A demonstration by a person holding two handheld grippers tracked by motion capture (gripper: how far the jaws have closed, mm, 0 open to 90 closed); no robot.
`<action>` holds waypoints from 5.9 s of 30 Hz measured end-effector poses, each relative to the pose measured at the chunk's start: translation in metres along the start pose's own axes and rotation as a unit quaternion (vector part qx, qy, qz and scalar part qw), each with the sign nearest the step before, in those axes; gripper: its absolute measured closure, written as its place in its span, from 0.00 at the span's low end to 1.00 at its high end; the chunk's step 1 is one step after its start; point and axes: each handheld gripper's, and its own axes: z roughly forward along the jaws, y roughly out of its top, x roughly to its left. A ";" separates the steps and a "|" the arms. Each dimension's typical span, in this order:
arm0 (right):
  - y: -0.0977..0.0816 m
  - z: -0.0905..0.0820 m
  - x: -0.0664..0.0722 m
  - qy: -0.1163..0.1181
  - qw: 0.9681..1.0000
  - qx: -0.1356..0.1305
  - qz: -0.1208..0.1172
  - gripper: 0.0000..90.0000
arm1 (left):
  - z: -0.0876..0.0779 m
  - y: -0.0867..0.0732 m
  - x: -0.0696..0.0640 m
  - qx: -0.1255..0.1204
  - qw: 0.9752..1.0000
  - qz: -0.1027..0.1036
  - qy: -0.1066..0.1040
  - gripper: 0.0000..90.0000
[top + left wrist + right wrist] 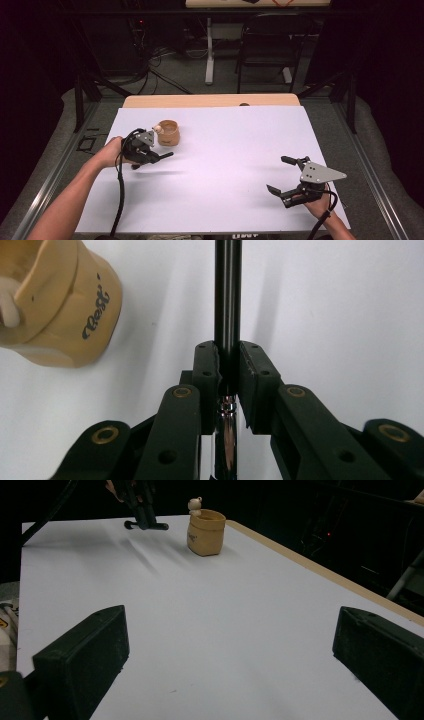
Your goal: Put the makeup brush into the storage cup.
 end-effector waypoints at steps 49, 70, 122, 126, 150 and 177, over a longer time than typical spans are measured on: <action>0.000 0.007 0.002 0.004 0.999 0.035 -0.004 0.02 | 0.021 0.066 -0.060 -0.064 0.997 0.025 -0.029 0.87; 0.003 0.011 0.004 0.021 0.999 0.042 0.007 0.01 | 0.043 0.094 -0.078 -0.145 0.988 0.032 -0.053 0.87; 0.025 0.071 0.009 0.097 0.988 0.117 0.019 0.01 | 0.070 0.149 -0.089 -0.122 0.985 0.091 -0.082 0.87; 0.025 0.073 0.008 0.100 0.988 0.115 0.023 0.01 | 0.070 0.153 -0.090 -0.122 0.984 0.096 -0.084 0.87; 0.024 0.087 0.010 0.128 0.981 0.143 0.019 0.75 | 0.073 0.164 -0.094 -0.107 0.982 0.131 -0.089 0.87; 0.026 0.086 0.012 0.167 0.980 0.108 -0.001 0.88 | 0.065 0.164 -0.095 -0.097 0.978 0.162 -0.085 0.63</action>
